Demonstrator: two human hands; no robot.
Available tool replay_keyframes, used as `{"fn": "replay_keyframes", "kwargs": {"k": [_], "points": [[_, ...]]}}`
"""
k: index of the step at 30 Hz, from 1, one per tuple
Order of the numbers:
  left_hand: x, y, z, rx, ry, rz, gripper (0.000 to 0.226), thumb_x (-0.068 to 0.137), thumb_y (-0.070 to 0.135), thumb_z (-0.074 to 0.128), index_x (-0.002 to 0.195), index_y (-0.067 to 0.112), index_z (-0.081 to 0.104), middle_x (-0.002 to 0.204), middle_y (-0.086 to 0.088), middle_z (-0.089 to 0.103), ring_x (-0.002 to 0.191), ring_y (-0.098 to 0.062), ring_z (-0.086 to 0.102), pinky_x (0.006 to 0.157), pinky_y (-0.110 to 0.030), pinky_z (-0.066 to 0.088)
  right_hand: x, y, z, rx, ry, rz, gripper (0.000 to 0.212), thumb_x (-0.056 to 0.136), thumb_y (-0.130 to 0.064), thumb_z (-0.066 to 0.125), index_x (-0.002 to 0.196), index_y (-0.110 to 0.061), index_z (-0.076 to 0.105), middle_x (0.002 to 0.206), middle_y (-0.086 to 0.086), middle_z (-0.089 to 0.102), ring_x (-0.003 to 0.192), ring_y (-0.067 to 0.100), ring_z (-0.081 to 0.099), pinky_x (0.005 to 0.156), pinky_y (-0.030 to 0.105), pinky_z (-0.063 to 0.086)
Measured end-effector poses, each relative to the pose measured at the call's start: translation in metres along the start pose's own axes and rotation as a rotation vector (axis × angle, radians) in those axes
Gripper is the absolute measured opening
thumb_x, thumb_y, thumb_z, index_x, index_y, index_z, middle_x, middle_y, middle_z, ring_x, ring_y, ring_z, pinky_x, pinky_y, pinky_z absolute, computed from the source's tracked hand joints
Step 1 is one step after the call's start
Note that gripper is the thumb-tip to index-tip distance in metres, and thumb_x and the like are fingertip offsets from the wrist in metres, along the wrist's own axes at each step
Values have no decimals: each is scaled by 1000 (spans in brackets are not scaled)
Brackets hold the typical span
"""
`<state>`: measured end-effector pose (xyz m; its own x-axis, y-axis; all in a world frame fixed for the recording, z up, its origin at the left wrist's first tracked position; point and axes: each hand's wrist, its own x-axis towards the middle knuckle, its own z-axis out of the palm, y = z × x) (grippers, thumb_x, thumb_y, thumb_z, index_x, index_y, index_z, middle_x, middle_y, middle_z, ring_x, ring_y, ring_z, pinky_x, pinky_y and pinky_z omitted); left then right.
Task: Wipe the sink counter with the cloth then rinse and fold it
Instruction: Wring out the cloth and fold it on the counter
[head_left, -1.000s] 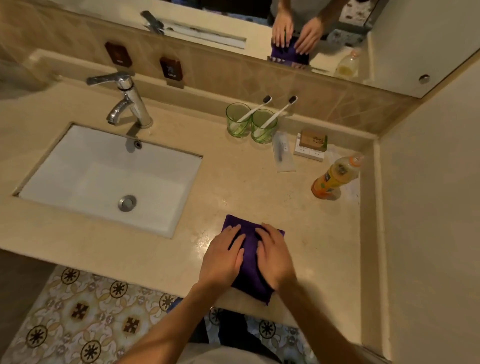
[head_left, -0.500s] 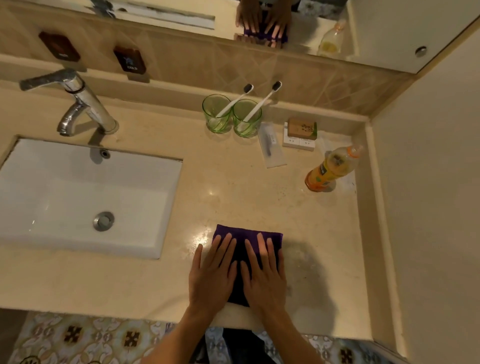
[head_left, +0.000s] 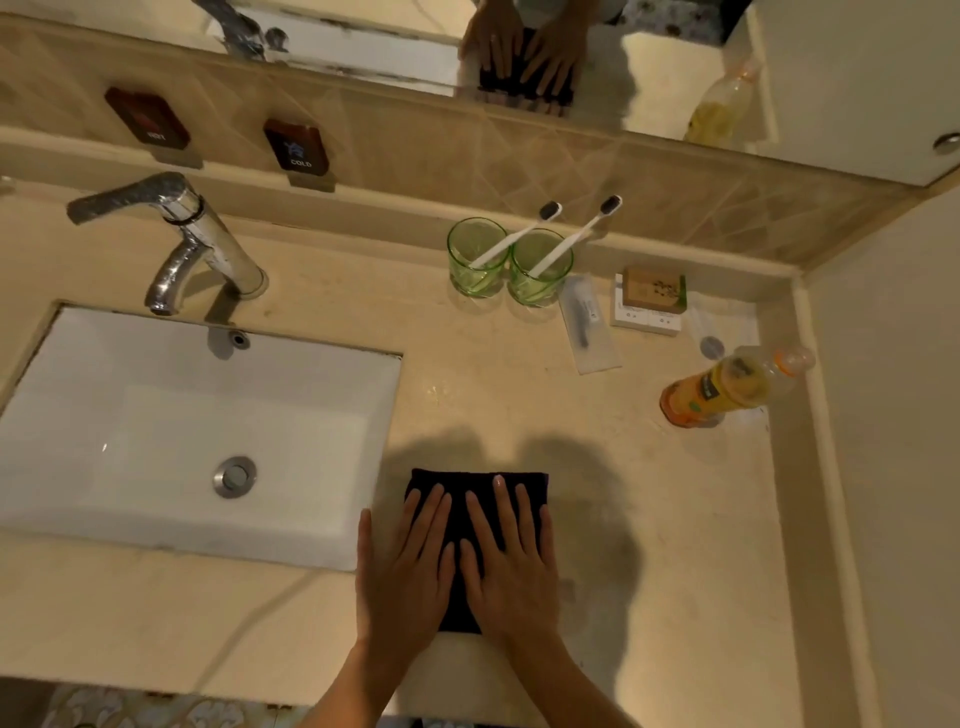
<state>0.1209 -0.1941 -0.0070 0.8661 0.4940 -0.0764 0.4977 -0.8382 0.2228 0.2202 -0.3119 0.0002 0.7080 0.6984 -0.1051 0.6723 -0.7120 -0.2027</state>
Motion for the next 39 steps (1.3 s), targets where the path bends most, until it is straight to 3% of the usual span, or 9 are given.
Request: {"fn": "replay_keyframes", "kwargs": {"k": [15,21,32,39], "points": [[128,-36,-13,21,37,78,54,107,35,38,156,13,37,165,-8,33,153,-25,30,116,-68,28,125,-7,-7,46,103,42,58,101,-42,46,156,-32,35,167,4,25,156,23,17,122,54,25],[186,-41,-19,17,-32,22,59,106,39,28,161,18,23,170,1,18,158,-17,13,122,-64,16,182,-4,-16,24,17,87,56,104,-48,30,159,-38,23,170,-1,14,157,20,6,125,50,15],[264,-47,-25,40,-34,16,58,107,39,16,162,19,19,170,2,16,158,-17,15,123,-64,13,258,5,-27,26,37,94,55,105,-47,29,158,-39,24,169,-1,19,157,20,10,126,48,10],[269,-48,-28,65,-132,27,60,107,41,11,162,20,8,172,1,7,159,-18,3,123,-65,6,260,5,-29,19,49,77,54,105,-46,31,158,-37,26,169,-1,20,156,20,13,126,48,9]]}}
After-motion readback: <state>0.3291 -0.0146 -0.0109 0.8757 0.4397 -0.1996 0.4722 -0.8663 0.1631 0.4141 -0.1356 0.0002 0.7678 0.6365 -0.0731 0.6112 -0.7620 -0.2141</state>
